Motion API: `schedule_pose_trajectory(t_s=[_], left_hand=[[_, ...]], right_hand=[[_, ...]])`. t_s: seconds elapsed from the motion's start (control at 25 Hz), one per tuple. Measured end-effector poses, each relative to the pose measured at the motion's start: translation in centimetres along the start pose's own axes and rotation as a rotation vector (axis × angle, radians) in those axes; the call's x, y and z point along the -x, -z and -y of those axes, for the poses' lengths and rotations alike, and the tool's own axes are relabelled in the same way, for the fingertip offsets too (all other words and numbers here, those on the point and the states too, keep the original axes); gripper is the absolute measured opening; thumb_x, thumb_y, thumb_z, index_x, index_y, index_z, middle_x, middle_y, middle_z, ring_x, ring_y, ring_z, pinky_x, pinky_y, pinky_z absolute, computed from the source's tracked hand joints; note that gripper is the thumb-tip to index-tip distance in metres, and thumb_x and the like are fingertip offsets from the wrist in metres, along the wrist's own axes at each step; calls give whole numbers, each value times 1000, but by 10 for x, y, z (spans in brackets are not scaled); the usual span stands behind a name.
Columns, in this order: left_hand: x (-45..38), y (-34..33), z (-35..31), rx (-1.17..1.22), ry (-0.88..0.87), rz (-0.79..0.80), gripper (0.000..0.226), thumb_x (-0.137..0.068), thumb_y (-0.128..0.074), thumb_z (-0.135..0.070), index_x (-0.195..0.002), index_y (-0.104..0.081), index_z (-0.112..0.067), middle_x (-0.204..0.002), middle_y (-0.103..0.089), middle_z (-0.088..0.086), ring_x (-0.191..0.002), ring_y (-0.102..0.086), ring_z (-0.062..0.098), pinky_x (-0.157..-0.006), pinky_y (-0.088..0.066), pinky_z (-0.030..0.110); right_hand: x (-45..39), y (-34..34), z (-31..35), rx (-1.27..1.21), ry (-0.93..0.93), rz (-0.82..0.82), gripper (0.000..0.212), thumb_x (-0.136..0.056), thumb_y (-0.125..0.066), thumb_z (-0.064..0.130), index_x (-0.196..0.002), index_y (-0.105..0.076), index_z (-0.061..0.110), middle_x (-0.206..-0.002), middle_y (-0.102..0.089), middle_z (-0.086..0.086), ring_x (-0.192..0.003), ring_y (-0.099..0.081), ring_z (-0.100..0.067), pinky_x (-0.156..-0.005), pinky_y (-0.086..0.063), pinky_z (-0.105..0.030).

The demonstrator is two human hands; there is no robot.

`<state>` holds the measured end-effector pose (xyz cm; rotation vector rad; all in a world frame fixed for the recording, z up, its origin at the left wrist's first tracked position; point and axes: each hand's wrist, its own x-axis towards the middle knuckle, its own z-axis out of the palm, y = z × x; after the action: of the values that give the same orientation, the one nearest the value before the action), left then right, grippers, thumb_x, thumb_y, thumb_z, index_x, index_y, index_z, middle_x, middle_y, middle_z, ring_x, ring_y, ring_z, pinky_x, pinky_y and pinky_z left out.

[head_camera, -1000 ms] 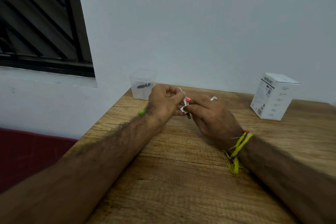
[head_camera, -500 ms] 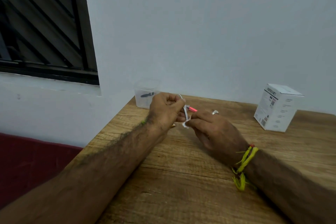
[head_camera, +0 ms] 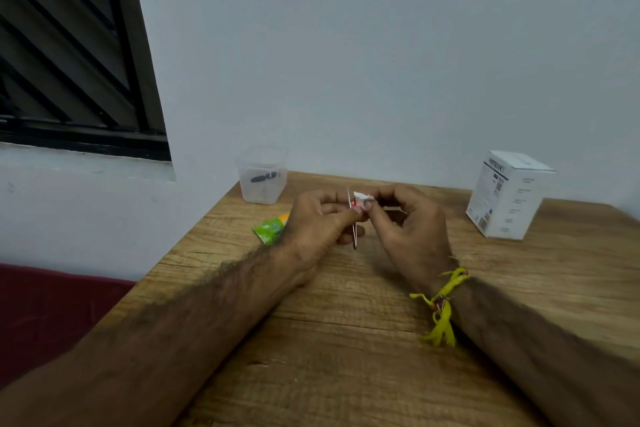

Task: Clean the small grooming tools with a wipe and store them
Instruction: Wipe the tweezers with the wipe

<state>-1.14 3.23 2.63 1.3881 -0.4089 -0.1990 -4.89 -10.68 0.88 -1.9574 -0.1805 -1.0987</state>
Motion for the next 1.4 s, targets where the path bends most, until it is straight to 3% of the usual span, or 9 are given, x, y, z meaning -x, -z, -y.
schedule_pose_trajectory(t_s=[0.08,0.24,0.4,0.64,0.8,1.0,1.4], left_hand=[[4,-3,5,14,-10,61,12,-90,-69,-3,-102,-67,-6,-86,-75,13,-73,-72,24,-56,-53,24],[3,-3,12,101,-8,135,22,-93,-63,3,-114,-61,2,-91,-77,13,-83,-73,32,-58,-56,23],[0,-4,16,114,-33,157,26,-93,-62,4,-116,-54,-3,-82,-77,7,-70,-74,19,-60,-57,23],[1,-4,21,51,-97,173,19,-95,-58,5,-107,-54,-9,-75,-75,3,-63,-71,11,-60,-56,22],[0,-4,19,81,-83,158,21,-95,-57,6,-115,-53,1,-78,-74,6,-62,-71,11,-60,-56,21],[0,-4,20,73,-82,173,25,-96,-54,10,-121,-52,9,-89,-72,12,-67,-71,12,-61,-55,20],[-3,-5,24,12,-75,171,21,-95,-53,12,-109,-59,-2,-86,-75,11,-75,-72,23,-59,-54,21]], right_hand=[[3,3,-1,-10,5,-18,9,-87,-72,7,-94,-74,11,-91,-73,2,-85,-72,-14,-76,-59,-38],[6,11,2,123,210,-59,11,-88,-71,4,-98,-74,7,-90,-70,0,-85,-67,-8,-74,-57,-30],[2,10,-6,278,381,-13,15,-87,-68,2,-101,-75,5,-95,-70,-3,-87,-66,-14,-78,-54,-32],[6,6,-7,407,370,-5,17,-89,-66,1,-104,-73,5,-96,-67,-5,-88,-64,-18,-80,-48,-27],[3,4,-7,384,398,2,17,-89,-63,1,-103,-73,4,-96,-67,-5,-88,-62,-18,-78,-51,-35],[0,7,-10,343,388,-25,17,-89,-65,0,-103,-73,4,-94,-66,-5,-87,-61,-18,-77,-51,-35],[-1,10,-14,331,366,-22,17,-89,-65,-1,-103,-73,3,-95,-65,-5,-88,-62,-19,-77,-51,-37]])
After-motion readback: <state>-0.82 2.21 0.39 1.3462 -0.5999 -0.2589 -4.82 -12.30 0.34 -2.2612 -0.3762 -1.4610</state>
